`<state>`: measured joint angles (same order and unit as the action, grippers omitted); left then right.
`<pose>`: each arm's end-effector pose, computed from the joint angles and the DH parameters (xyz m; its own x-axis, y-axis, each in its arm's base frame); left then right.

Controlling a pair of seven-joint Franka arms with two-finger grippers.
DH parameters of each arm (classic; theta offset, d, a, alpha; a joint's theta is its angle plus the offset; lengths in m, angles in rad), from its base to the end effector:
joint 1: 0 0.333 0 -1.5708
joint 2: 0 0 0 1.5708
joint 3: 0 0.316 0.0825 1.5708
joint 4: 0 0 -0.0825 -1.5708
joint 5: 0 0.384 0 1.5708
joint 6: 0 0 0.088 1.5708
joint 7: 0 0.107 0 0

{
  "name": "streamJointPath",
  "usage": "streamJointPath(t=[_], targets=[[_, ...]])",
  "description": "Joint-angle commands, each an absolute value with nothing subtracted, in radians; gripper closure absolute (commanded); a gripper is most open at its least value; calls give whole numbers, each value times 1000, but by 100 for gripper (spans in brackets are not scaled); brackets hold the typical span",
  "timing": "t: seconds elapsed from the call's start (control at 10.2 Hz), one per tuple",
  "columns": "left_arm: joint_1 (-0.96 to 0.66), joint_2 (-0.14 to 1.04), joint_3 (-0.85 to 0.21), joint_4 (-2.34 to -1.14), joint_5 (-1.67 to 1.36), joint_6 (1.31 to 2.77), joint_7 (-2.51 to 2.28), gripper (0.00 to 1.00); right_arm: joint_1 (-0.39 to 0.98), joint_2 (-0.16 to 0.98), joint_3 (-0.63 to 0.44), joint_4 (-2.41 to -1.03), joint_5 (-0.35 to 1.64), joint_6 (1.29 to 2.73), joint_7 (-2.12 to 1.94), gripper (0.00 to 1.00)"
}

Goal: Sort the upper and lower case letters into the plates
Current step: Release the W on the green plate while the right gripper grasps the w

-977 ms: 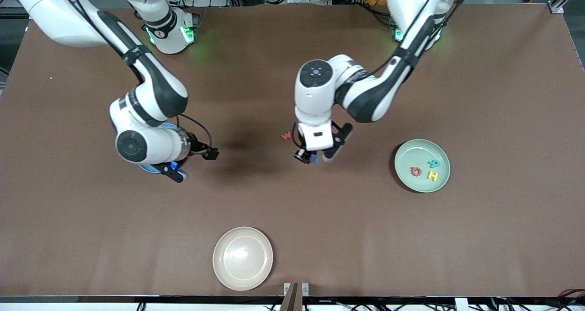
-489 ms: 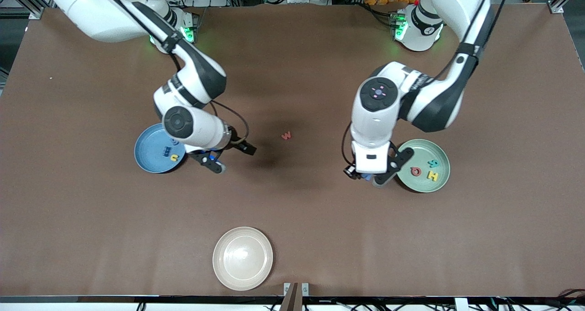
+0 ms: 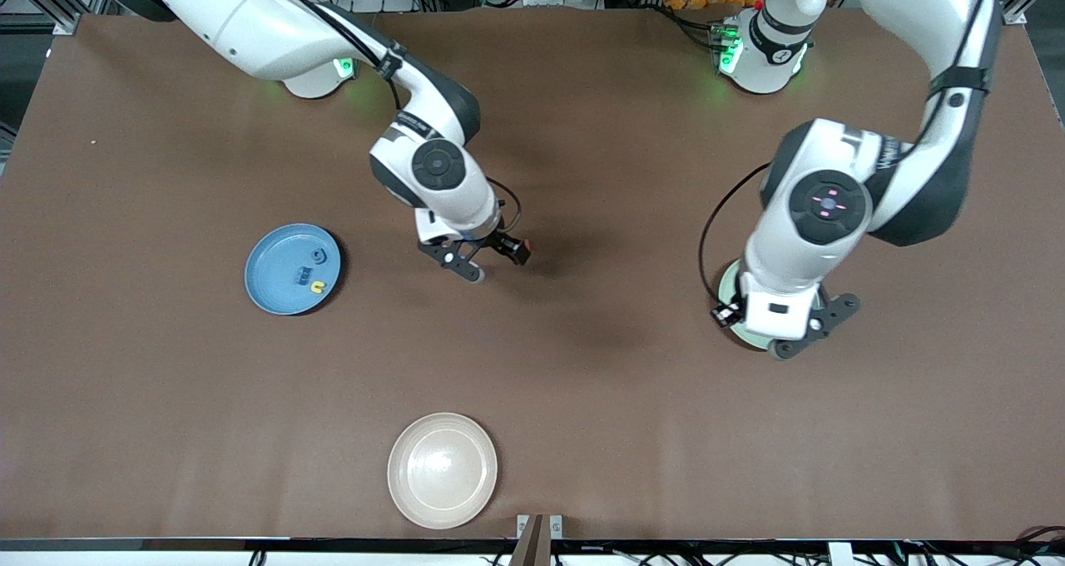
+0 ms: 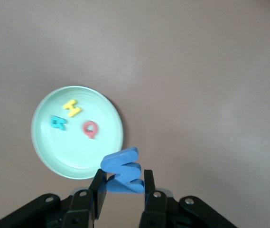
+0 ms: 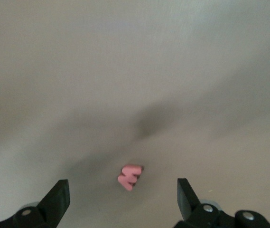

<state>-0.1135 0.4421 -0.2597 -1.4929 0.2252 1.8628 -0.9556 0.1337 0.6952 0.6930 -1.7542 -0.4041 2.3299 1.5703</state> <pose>0.6459 -0.2066 0.4188 0.8620 0.5045 0.0490 0.5067 -0.8555 -0.1062 0.4898 0.4522 0.2510 0.8229 -0.5565 -0.1147 -0.5659 -0.8207 -0.0786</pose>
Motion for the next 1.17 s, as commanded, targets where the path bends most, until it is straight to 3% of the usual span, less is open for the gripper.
streamJointPath(t=[0.0,0.1,0.68,0.78,0.88,0.98,1.08], targets=[[-56,414,-272,-1534,178,1804,-858,100,187,755,664,-1741,-460,2393,1655,0],[-22,410,-272,-1543,145,1789,-804,100,213,759,625,-1740,-460,2399,1681,0],[123,481,-272,-1608,98,1781,-677,100,218,828,617,-1720,-454,2411,1715,0],[124,491,-270,-1608,98,1781,-676,95,242,853,617,-1665,-456,2404,1726,0],[123,491,-270,-1608,97,1781,-678,63,247,856,617,-1652,-450,2399,1724,0],[124,489,-270,-1605,97,1781,-681,22,248,864,617,-1632,-445,2387,1723,0],[121,483,-271,-1603,97,1779,-684,0,249,870,617,-1626,-446,2379,1726,1]])
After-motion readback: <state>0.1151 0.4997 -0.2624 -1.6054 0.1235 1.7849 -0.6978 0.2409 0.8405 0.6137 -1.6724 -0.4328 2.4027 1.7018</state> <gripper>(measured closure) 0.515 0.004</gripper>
